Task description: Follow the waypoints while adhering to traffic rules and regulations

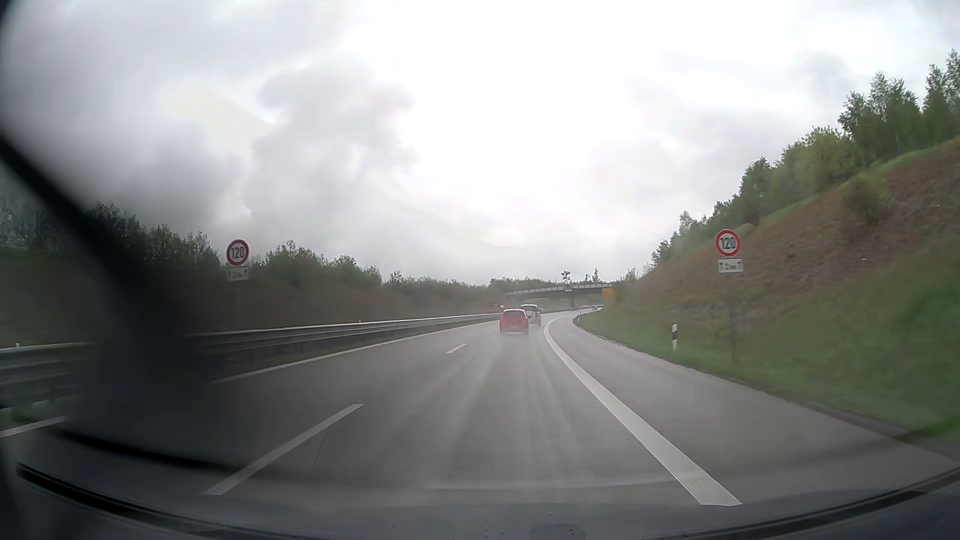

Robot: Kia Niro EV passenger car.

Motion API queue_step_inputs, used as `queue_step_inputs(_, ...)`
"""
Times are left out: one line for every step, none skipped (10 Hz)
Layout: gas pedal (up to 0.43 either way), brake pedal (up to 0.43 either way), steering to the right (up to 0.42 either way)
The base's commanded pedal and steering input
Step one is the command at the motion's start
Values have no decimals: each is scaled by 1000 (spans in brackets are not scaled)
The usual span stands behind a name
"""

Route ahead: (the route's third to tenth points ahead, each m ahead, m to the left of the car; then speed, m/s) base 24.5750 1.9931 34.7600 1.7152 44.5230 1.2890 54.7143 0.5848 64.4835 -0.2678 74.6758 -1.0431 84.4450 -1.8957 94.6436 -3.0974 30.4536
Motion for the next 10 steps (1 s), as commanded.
queue_step_inputs(280, 0, 8)
queue_step_inputs(280, 0, 8)
queue_step_inputs(280, 0, 9)
queue_step_inputs(280, 0, 8)
queue_step_inputs(280, 0, 9)
queue_step_inputs(280, 0, 9)
queue_step_inputs(280, 0, 9)
queue_step_inputs(280, 0, 9)
queue_step_inputs(280, 0, 9)
queue_step_inputs(280, 0, 8)
